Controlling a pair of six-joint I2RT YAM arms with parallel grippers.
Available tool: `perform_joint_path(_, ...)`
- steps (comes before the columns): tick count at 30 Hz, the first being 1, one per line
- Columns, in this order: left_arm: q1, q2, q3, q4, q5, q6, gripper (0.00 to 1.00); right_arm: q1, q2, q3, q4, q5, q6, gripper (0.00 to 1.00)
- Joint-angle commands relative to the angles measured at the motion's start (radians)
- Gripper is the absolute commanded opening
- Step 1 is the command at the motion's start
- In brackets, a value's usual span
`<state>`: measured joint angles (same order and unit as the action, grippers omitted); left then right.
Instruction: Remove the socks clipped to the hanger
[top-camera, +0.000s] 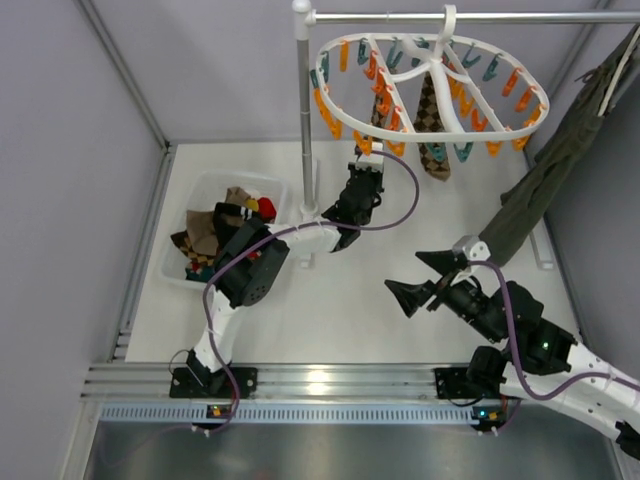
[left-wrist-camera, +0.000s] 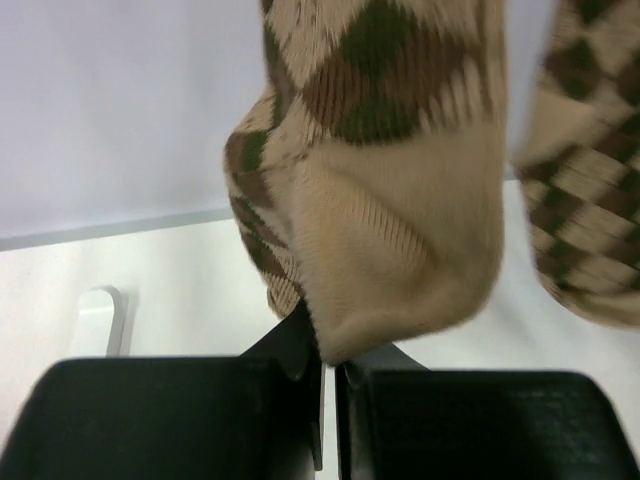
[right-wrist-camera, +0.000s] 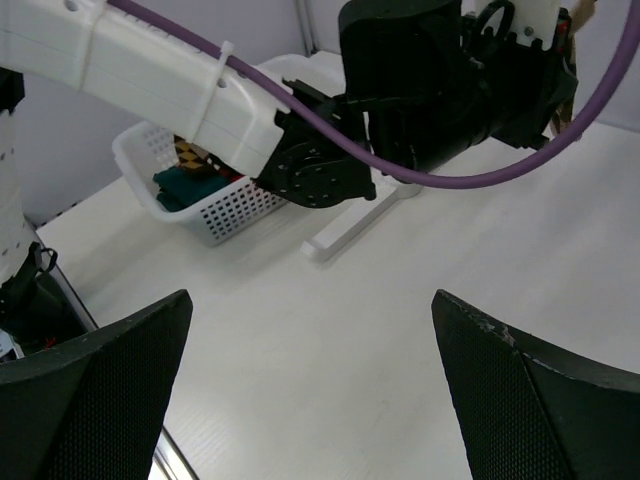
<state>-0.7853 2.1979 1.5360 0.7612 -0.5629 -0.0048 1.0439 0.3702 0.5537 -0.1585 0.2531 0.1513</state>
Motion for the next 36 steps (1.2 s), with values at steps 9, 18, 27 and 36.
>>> perform_joint_path(9, -0.037, -0.233, -0.218, 0.081, -0.112, -0.064, 0.00, -0.010, -0.103, 0.040, -0.111, 0.098, 0.036, 0.99)
perform_joint_path(18, -0.095, -0.349, -0.358, 0.081, -0.143, -0.058, 0.00, -0.010, -0.131, 0.060, -0.148, 0.132, 0.051, 0.99)
perform_joint_path(27, -0.118, -0.467, -0.494, 0.081, -0.212, -0.084, 0.00, -0.010, -0.145, 0.081, -0.176, 0.140, 0.060, 0.99)
perform_joint_path(36, -0.147, -0.561, -0.591, 0.081, -0.215, -0.083, 0.00, -0.010, -0.152, 0.103, -0.181, 0.135, 0.073, 0.99)
